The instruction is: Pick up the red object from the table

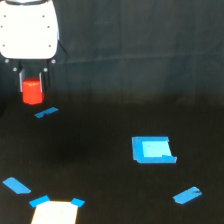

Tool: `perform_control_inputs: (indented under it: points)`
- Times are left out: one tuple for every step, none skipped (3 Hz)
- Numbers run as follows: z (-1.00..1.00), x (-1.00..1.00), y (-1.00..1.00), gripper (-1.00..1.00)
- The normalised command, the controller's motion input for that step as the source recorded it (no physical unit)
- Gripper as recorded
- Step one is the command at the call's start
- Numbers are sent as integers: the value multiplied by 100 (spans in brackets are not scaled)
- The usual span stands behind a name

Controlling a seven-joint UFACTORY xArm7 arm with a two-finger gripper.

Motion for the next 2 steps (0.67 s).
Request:
perform_control_inputs:
  points:
    - [-30,15,47,-100]
    - [70,46,88,-100]
